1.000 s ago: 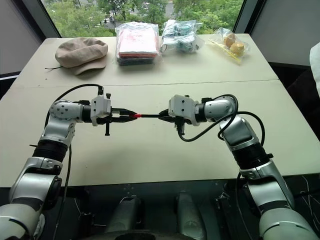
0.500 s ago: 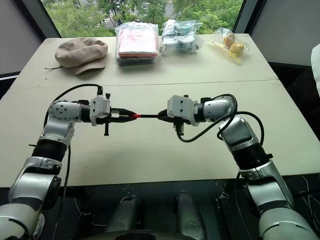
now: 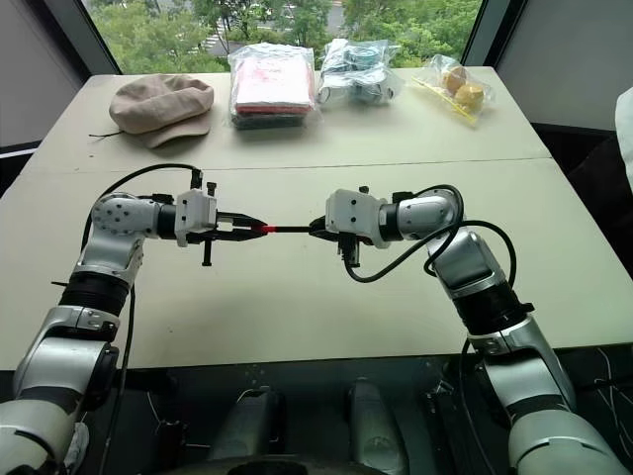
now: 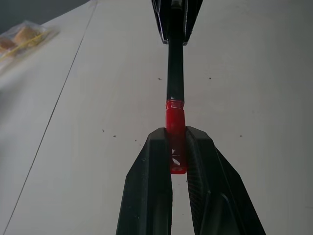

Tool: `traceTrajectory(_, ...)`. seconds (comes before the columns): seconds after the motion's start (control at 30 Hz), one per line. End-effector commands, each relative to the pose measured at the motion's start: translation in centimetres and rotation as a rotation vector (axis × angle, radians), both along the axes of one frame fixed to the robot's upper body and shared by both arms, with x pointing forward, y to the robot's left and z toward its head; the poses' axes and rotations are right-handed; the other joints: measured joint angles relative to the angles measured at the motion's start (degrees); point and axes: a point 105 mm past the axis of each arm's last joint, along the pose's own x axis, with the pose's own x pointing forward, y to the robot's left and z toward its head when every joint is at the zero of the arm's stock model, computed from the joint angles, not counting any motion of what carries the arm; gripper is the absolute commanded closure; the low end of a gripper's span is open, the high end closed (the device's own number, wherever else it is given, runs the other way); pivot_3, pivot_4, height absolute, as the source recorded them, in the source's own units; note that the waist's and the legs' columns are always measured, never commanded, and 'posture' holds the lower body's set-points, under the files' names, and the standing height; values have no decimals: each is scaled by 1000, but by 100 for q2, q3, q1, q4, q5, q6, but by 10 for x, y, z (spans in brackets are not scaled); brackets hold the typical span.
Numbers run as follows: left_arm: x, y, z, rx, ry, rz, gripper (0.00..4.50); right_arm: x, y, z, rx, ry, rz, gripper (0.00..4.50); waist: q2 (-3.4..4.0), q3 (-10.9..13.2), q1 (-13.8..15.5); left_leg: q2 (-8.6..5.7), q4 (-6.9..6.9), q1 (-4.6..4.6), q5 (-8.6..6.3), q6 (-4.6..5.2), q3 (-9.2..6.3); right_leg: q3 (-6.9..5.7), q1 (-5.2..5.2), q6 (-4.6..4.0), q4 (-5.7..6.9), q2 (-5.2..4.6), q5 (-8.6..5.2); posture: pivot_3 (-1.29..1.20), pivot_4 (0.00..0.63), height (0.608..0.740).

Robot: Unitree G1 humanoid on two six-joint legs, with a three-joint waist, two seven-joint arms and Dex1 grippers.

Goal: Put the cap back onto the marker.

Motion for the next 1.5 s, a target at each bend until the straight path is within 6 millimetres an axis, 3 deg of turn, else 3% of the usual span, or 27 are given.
traceTrajectory(0.03, -2, -32, 35, -92, -86, -88, 4500, -18, 34, 13, 21, -65, 158, 4445, 0, 0, -3, 0, 0, 0, 0, 0, 0, 0, 0, 0, 0, 0, 0, 0, 150, 740)
traceTrajectory(0.53, -6, -40, 36, -65, -157, -139, 4500, -21, 37, 5, -18, -88, 182, 4445, 0, 0, -1, 0, 0, 0, 0, 0, -1, 0, 0, 0, 0, 0, 0, 0, 150, 740)
traceTrajectory(1.0, -4, -40, 37, -117, -55, -99, 4500, -16, 35, 4, -37, -167, 178, 4445, 0, 0, -4, 0, 0, 0, 0, 0, -1, -1, 0, 0, 0, 1, 0, 0, 150, 740)
traceTrajectory(1.5, 0, -43, 33, -74, -216, -100, 4500, -23, 45, 9, 16, -108, 189, 4445, 0, 0, 2, 0, 0, 0, 0, 0, 0, 0, -1, 0, 0, 0, 0, 0, 150, 740)
